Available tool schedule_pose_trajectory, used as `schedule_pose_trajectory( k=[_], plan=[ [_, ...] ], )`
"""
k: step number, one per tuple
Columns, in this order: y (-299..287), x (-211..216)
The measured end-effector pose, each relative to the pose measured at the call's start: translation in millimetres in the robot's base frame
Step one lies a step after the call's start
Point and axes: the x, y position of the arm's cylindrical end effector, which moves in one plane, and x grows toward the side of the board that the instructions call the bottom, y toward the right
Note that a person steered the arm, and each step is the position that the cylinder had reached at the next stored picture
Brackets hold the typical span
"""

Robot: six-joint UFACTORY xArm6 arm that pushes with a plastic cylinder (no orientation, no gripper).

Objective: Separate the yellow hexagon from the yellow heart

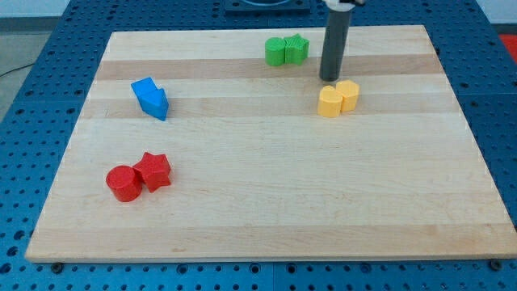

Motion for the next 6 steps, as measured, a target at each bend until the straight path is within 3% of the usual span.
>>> schedule_pose_trajectory(
  k=[2, 4, 6],
  plan=[
    [28, 30],
    [60, 87],
    [51, 141]
  ],
)
